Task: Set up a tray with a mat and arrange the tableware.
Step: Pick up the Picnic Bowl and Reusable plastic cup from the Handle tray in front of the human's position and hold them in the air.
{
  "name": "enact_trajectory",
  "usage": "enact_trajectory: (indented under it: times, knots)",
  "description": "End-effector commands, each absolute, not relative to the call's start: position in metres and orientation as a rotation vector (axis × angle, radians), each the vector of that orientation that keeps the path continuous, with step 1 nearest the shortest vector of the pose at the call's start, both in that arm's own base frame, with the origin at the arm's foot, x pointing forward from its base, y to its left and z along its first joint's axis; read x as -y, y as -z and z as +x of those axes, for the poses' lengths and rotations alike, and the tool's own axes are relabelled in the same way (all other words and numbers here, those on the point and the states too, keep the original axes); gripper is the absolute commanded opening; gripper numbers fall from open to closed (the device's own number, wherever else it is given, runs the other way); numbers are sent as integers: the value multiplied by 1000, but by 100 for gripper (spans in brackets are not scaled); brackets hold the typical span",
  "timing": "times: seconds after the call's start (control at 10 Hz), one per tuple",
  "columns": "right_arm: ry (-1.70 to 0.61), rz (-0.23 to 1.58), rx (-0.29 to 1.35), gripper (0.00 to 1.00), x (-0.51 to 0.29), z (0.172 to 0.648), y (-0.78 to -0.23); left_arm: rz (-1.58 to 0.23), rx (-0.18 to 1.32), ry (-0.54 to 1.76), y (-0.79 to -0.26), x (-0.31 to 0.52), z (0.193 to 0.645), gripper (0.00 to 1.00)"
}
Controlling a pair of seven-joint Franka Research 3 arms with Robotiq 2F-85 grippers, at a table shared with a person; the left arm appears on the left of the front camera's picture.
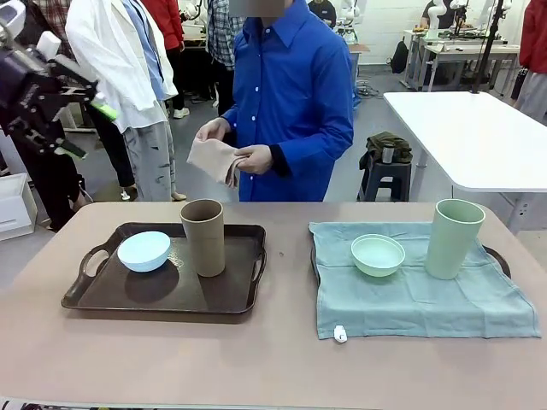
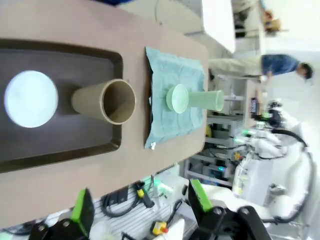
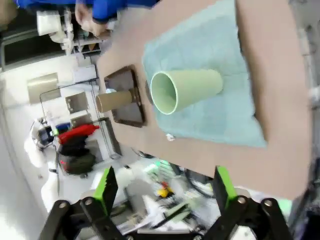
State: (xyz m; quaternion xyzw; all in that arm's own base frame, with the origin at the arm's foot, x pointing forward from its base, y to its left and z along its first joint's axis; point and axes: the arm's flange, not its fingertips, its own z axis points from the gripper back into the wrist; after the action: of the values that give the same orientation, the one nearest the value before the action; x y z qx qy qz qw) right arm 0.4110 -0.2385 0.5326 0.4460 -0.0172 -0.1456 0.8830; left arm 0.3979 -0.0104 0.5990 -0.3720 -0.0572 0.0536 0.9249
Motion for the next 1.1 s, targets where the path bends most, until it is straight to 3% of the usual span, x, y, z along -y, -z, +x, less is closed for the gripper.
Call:
enact_trajectory:
  times: [0.0,0.2,0.5,1.0]
  knots:
    - [525,1044,19,100,225,396,-527,-879,51,-85,-591,-36,407,100]
    - [684,1092,19,100,229,379,-523,-936,91,-57,-586,-74,405,100]
    - [682,1198,-69,100,232,360,-520,-1033,93,-5,-583,-124,401,100]
    - [623,1255,-68,100,224,357,-509,-1051,84,-197,-554,-175,395,100]
